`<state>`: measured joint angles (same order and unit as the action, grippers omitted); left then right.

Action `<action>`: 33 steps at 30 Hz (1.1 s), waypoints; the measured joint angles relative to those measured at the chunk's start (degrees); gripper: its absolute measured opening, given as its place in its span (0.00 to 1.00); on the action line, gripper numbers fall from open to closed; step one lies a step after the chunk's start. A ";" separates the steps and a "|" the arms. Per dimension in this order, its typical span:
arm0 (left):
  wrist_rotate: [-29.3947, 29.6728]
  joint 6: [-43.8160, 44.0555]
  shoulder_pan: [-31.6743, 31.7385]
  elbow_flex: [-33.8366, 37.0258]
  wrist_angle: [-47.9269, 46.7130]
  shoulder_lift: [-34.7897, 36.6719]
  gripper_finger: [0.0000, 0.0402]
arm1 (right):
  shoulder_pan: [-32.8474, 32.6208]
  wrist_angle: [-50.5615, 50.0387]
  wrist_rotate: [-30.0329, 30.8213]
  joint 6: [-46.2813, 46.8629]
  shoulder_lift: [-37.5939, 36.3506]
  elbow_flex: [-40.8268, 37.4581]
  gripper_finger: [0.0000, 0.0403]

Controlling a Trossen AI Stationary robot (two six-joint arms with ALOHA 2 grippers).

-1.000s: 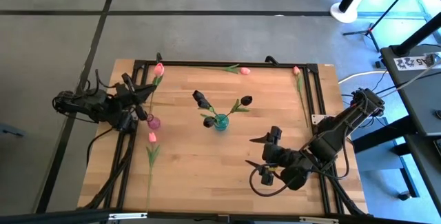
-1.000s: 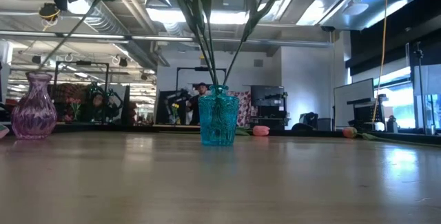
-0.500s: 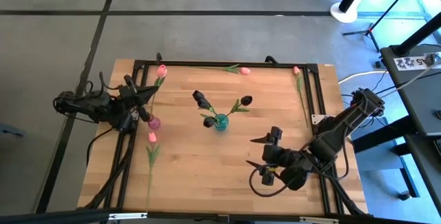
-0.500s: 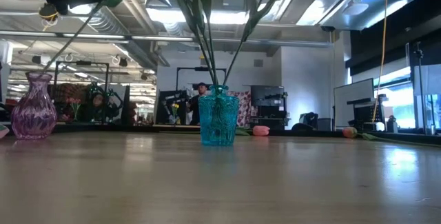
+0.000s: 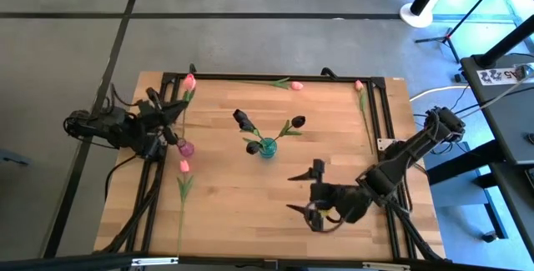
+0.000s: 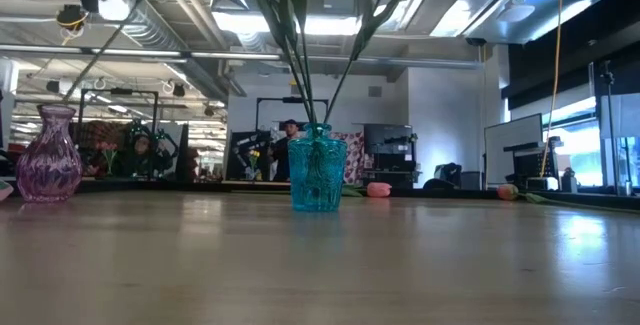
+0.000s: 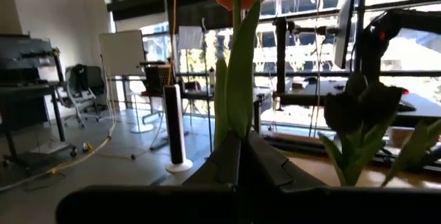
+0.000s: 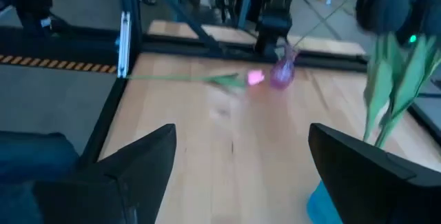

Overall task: Sort flowers into vase by color
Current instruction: Put the top left pink tulip into the pink vase

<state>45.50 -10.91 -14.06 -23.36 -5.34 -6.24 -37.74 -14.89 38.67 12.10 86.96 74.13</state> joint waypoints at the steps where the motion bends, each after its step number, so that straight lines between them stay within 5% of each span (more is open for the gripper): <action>1: -0.02 -0.68 0.00 -1.00 -0.02 -0.02 0.01 | 0.77 0.90 -0.50 -1.01 0.00 0.01 0.82; 6: -2.30 -2.72 0.00 -5.87 3.21 0.00 0.01 | 4.18 6.38 -0.76 -5.29 0.68 0.00 0.82; 14: -26.40 4.81 -0.02 -7.18 13.39 -1.86 0.01 | 5.53 18.28 -8.86 -9.22 5.30 0.00 0.82; 20: -38.53 9.22 -0.10 -5.98 21.78 -13.85 0.01 | 5.49 20.61 -10.19 -6.90 8.56 0.00 0.82; 33: -39.39 -0.58 -12.08 -5.90 61.37 -46.05 0.01 | 6.82 41.80 3.34 -9.53 14.03 0.00 0.82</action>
<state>6.11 -11.49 -26.14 -29.26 56.03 -52.29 -30.92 26.91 42.01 2.57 100.99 74.13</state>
